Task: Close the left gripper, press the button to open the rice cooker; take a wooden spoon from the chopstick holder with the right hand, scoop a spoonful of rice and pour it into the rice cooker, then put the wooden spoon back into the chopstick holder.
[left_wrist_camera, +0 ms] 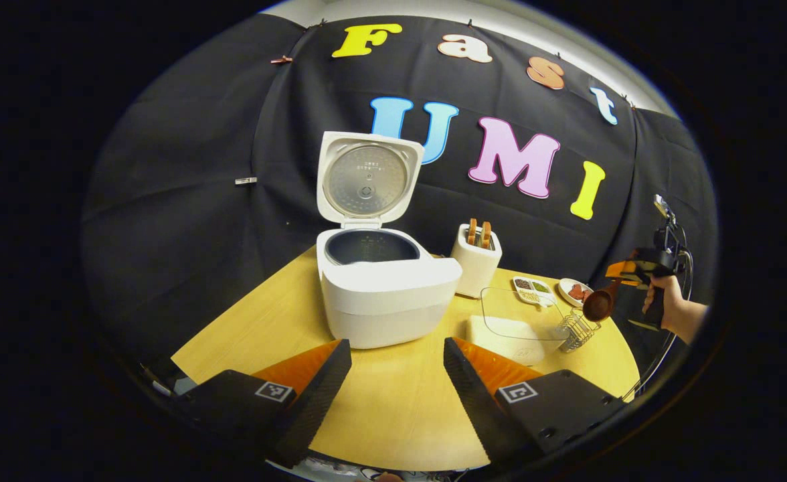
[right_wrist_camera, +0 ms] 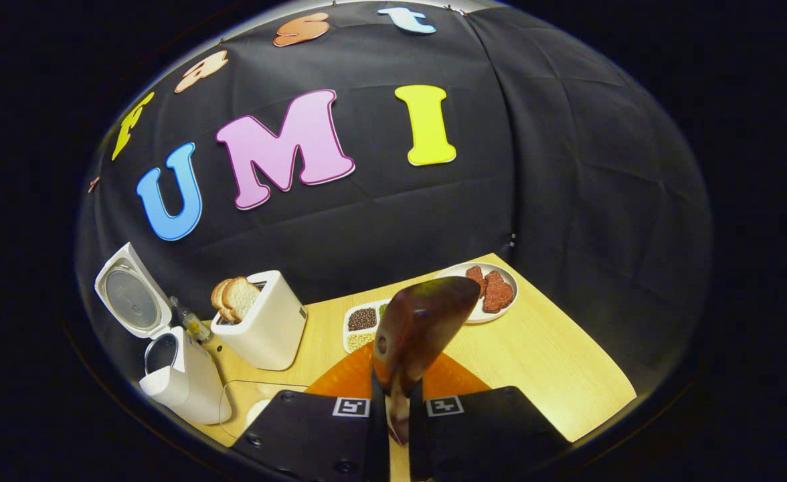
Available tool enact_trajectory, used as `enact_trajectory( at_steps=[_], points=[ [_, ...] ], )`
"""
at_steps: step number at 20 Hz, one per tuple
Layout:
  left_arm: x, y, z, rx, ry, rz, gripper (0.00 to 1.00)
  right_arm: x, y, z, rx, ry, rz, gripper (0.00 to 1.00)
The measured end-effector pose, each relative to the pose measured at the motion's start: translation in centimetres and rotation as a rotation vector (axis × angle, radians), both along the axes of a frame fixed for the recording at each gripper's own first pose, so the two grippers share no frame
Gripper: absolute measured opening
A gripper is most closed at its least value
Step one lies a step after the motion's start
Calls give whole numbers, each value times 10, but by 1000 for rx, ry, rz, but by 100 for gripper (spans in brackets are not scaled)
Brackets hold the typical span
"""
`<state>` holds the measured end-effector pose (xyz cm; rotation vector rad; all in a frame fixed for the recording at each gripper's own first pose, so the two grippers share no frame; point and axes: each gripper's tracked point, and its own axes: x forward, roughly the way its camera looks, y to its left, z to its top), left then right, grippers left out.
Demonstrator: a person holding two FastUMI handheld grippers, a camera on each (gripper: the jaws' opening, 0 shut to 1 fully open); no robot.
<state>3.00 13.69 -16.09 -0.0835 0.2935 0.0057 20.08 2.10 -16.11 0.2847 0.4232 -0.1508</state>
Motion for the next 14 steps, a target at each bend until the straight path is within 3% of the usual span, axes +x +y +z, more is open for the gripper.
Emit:
enact_trajectory(
  at_steps=[7,14],
  points=[
    [-17,39,-24,-88,5,41,96,-7,60,43,-44,-87,49,16],
    [-25,43,-66,-95,97,-5,96,8,134,-10,-76,-51,141,16]
  ],
)
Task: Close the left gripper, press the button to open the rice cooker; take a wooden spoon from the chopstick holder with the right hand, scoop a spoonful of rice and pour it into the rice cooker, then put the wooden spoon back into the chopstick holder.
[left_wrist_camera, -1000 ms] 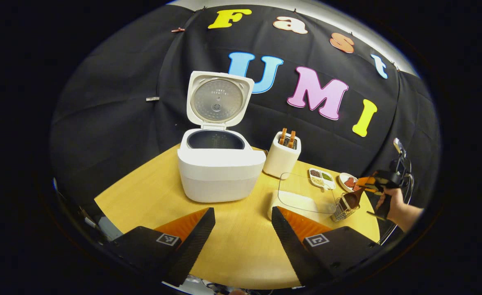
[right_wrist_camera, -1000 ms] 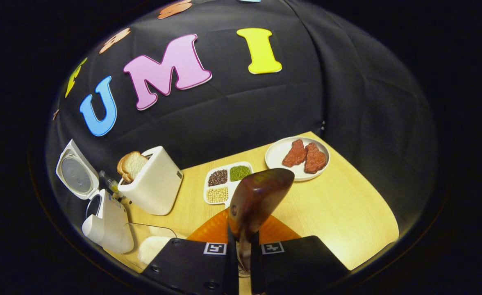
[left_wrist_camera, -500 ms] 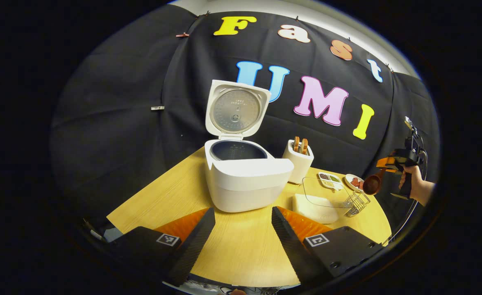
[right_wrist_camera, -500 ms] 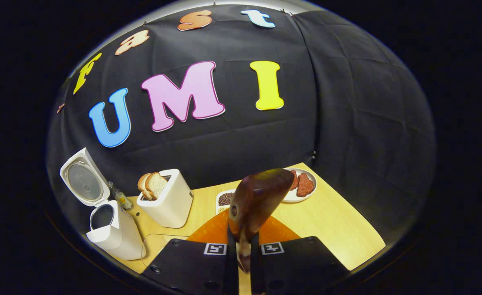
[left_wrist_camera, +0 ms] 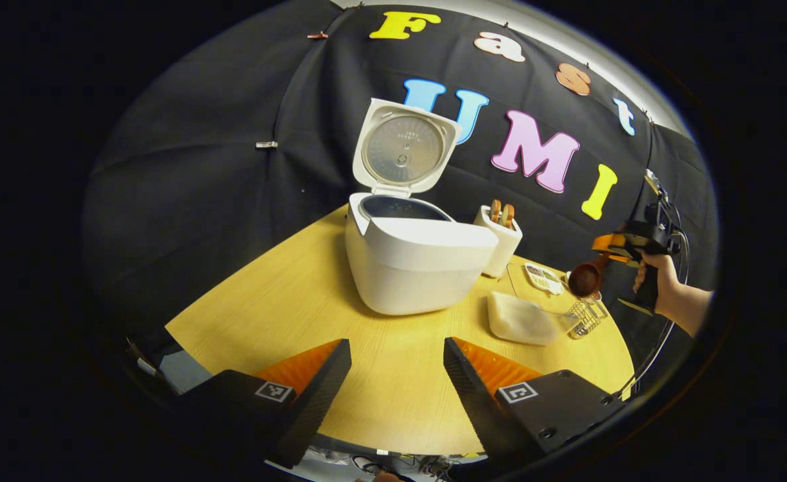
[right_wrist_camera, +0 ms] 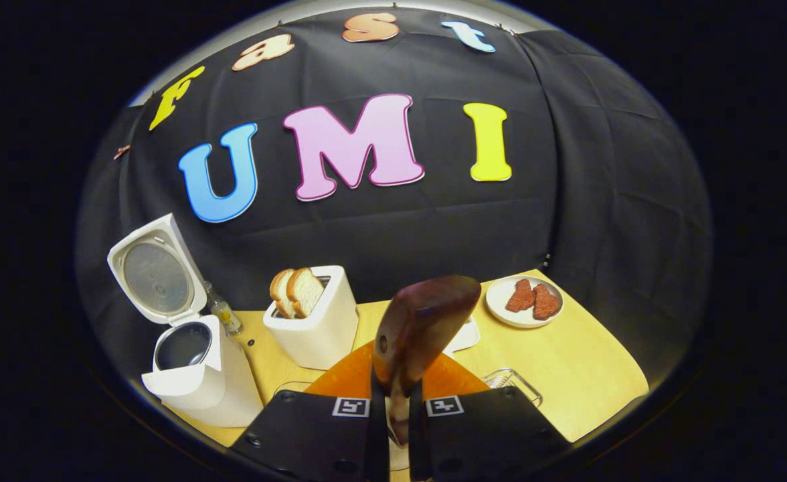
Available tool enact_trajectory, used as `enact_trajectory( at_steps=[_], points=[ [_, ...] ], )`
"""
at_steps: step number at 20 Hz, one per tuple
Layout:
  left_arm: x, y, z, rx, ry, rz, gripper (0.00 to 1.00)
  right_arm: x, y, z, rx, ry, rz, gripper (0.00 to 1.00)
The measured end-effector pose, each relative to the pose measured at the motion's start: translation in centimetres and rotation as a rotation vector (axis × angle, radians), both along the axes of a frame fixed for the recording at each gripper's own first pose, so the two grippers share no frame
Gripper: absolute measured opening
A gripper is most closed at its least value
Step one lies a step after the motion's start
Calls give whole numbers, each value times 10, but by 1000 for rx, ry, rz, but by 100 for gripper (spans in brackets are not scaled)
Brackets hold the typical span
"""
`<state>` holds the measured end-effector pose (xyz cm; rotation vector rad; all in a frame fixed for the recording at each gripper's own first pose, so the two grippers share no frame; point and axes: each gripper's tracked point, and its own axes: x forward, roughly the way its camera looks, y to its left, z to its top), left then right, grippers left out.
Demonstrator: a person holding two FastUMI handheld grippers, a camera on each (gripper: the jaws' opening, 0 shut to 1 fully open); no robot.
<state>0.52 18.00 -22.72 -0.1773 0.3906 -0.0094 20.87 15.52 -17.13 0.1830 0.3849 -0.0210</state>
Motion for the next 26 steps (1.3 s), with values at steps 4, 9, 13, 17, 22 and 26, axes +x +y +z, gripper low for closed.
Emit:
enact_trajectory(
  at_steps=[4,9,13,17,22,26],
  points=[
    [11,-3,-10,-1,16,-23,96,6,25,-40,-52,16,47,16],
    [27,-12,-12,-48,9,-6,96,18,30,-75,-137,12,66,16],
    [27,-17,-18,-16,24,-28,96,18,36,-90,-140,7,47,16],
    [25,-18,-19,3,31,-29,95,6,64,-104,-81,58,76,16],
    [21,-31,-6,-25,17,-21,96,-9,95,-107,7,117,135,16],
    [17,-36,0,-9,7,-32,96,-17,110,-110,146,205,124,16]
  ],
)
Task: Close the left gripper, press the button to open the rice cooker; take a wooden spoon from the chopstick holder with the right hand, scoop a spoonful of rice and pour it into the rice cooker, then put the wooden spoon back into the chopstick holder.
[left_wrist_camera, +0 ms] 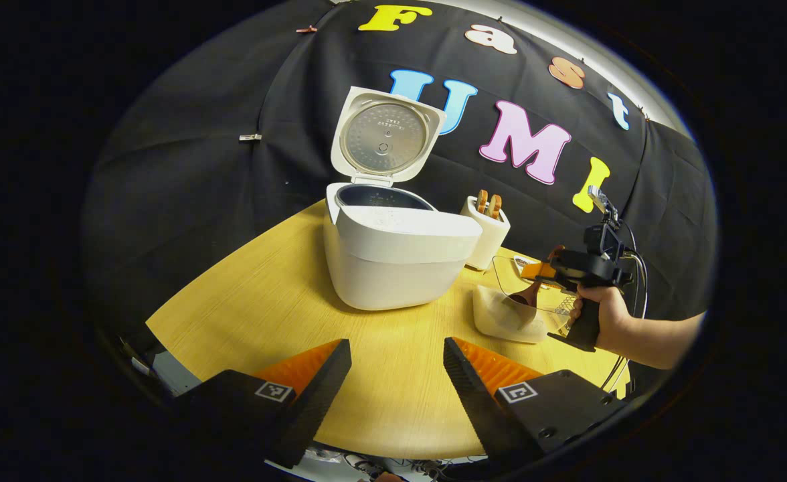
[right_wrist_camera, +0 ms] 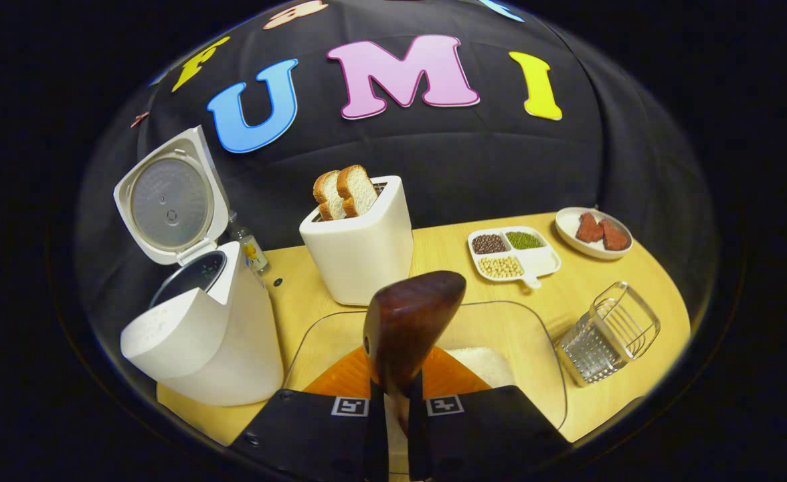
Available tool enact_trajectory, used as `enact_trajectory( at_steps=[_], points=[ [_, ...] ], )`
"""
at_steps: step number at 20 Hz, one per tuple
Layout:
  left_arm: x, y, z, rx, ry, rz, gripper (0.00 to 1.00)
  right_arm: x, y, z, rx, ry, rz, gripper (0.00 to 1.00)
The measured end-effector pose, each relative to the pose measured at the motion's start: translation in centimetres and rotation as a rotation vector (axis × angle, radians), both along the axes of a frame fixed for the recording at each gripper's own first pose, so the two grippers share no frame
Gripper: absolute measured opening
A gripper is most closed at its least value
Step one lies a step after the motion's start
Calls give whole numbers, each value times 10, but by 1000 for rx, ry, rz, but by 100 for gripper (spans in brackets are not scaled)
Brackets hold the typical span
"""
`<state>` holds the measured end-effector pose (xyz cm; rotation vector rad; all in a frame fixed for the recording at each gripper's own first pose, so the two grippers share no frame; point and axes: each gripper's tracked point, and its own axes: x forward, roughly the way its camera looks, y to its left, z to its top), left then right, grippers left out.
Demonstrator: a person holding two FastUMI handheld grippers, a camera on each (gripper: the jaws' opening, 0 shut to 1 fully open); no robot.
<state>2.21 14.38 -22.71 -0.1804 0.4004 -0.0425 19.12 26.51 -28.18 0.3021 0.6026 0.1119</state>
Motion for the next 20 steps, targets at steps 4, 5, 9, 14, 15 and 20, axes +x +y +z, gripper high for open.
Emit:
enact_trajectory(
  at_steps=[4,5,9,14,15,20],
  points=[
    [-3,-4,19,-53,-26,8,96,-7,-2,-3,154,128,-43,16],
    [-3,-4,24,-64,-39,13,96,-9,-3,-4,199,157,-61,16],
    [-9,2,43,-54,-85,27,96,-22,-12,-7,287,241,-109,16],
    [-19,14,46,-58,-84,21,96,-31,-37,-1,468,291,-289,16],
    [-21,16,43,-65,-75,16,96,-33,-43,-1,503,299,-333,16],
    [-18,26,46,-85,-76,13,95,-41,-83,7,545,281,-445,16]
  ],
)
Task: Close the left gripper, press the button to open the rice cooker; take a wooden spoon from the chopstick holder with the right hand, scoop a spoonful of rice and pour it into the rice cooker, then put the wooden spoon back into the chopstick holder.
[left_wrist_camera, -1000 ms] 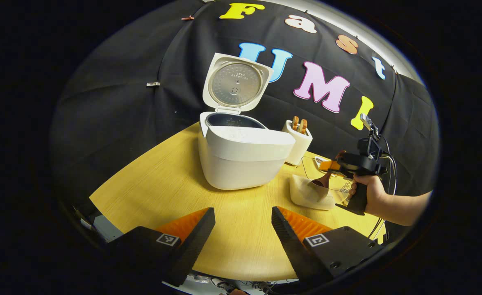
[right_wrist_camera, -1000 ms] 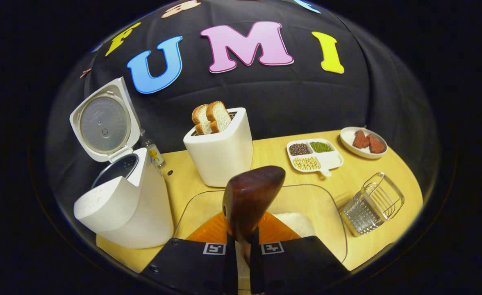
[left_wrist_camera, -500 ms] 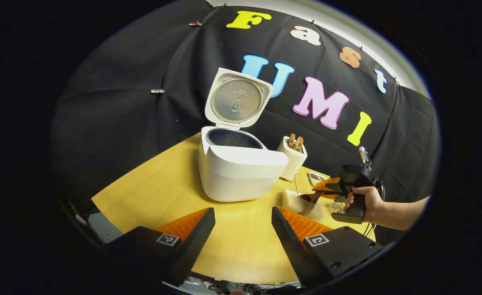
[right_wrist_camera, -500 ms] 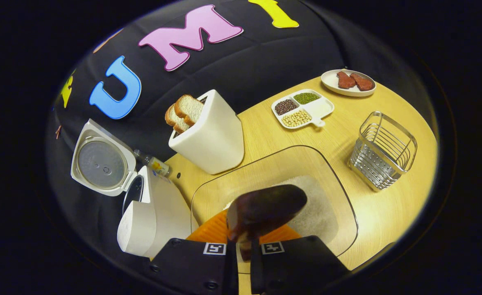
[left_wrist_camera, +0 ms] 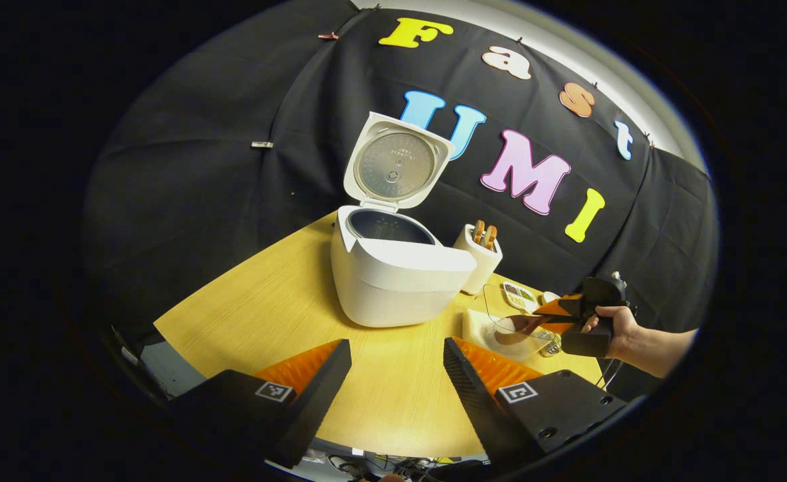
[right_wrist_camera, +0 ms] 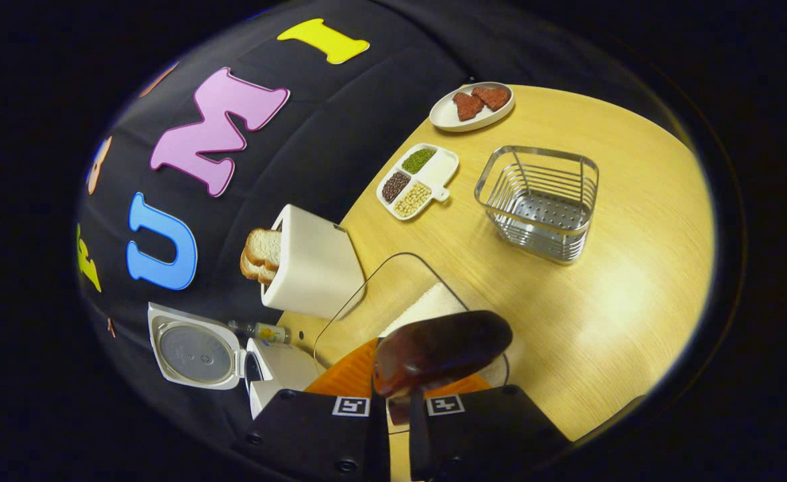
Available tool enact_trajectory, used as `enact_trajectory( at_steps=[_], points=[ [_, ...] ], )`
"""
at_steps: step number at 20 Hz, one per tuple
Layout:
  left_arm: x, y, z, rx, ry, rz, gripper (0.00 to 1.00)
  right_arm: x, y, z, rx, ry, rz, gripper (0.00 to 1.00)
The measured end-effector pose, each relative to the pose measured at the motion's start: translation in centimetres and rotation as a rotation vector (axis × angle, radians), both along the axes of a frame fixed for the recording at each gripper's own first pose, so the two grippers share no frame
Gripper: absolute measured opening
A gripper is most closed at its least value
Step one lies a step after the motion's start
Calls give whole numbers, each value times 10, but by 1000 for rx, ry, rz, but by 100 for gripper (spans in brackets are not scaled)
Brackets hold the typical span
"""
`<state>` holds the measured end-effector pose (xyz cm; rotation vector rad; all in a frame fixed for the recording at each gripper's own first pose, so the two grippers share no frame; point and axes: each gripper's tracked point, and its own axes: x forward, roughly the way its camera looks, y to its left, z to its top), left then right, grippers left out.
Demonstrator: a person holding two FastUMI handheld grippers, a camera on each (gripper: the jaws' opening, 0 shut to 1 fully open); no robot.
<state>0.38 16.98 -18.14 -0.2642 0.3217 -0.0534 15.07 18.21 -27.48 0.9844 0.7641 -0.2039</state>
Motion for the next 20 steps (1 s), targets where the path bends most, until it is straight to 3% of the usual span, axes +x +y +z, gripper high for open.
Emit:
enact_trajectory(
  at_steps=[4,8,12,20],
  points=[
    [8,-6,9,17,-25,-19,96,-5,-26,6,44,3,-84,16],
    [14,-20,12,7,-27,-34,96,-4,-33,20,55,-8,-72,16],
    [16,-29,9,17,-18,-57,96,8,-28,44,70,-40,-63,16],
    [21,-16,11,19,-33,-43,95,34,6,112,231,-123,-86,16]
  ],
)
